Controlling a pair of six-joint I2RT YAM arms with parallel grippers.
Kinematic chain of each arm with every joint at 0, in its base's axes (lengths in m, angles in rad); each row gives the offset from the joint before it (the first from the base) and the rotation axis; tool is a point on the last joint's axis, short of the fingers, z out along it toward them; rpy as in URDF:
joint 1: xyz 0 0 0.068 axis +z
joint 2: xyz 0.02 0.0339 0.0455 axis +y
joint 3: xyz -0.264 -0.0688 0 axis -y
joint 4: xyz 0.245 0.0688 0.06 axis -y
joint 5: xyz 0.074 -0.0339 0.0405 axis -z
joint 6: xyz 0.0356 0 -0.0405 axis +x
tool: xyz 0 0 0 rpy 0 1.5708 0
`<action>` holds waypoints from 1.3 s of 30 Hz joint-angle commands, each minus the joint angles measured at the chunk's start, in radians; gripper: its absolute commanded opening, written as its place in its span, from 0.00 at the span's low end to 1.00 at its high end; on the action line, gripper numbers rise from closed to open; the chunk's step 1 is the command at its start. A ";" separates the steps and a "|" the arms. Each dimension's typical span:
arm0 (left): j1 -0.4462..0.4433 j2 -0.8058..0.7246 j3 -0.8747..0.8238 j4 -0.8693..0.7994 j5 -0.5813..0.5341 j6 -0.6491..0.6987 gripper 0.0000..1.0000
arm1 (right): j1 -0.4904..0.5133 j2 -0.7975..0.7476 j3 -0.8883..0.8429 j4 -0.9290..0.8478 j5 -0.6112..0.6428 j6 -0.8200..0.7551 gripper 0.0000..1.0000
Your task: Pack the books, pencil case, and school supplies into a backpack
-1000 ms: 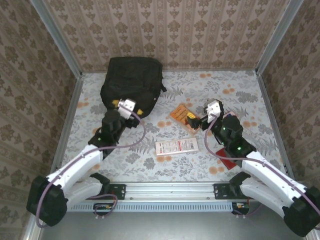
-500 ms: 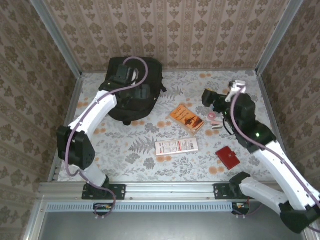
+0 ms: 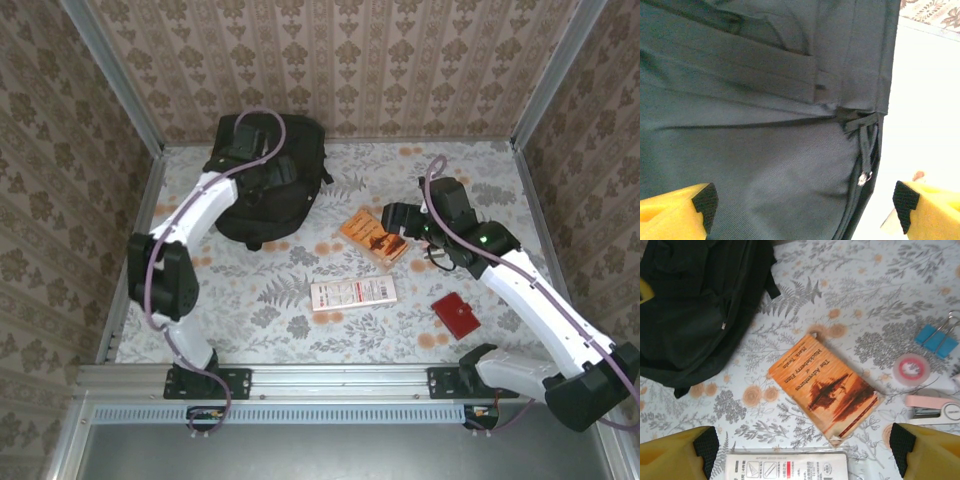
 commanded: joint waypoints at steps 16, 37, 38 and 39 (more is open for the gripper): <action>-0.055 0.335 0.288 -0.157 0.120 -0.125 0.58 | 0.005 0.107 -0.052 -0.031 -0.055 0.087 0.69; -0.104 0.472 0.447 -0.296 0.012 -0.140 0.24 | 0.011 0.098 -0.122 0.023 -0.084 0.128 0.63; -0.100 0.462 0.426 -0.279 0.017 -0.143 0.20 | 0.013 0.098 -0.124 0.026 -0.087 0.130 0.62; -0.095 0.451 0.408 -0.262 0.025 -0.149 0.17 | 0.013 0.098 -0.125 0.031 -0.090 0.130 0.61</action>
